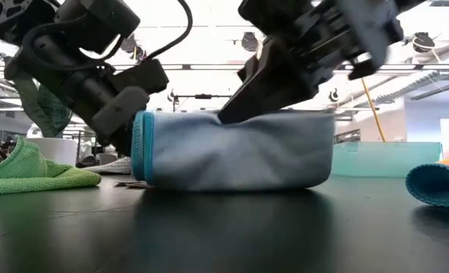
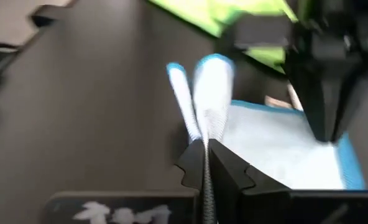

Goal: Fold microfiber towels
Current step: Fold the light blue microfiber cloth

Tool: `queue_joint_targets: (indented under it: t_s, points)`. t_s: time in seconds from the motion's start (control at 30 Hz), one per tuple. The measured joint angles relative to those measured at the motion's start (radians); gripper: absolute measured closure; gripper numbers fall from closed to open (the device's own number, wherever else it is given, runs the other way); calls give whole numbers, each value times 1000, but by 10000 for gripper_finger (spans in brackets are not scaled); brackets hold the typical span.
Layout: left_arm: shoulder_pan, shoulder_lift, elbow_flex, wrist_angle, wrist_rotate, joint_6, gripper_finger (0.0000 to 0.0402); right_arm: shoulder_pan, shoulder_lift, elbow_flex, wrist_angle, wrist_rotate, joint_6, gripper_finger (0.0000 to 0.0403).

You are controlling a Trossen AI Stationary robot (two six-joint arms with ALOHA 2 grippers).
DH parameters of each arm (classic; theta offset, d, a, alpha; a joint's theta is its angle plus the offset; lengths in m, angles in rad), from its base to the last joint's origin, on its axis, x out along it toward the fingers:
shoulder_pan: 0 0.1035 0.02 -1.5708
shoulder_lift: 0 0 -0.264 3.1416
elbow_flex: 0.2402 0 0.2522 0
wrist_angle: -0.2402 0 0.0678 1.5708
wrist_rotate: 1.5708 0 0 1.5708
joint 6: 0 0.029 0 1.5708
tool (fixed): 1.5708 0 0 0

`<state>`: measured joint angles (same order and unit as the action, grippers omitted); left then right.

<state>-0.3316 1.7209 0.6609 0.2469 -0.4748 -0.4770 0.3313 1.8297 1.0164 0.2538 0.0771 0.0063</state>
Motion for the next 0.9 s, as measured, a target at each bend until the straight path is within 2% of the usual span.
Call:
queue_joint_targets:
  t_s: [0.13,0.4,0.6,0.77,0.9]
  points:
    - [4,-14,-1,-78,-28,5,376,-43,0,0,-5,-3,23,395]
    - [6,36,1,-41,-42,-21,376,-115,5,0,8,-2,69,395]
    - [3,17,-1,-50,-66,9,376,-160,5,-21,11,0,82,395]
    - [-10,-11,-1,-70,-65,20,376,-188,5,-71,15,45,129,395]
    - [-21,-6,-1,-67,-19,20,376,-188,5,-92,73,43,102,395]
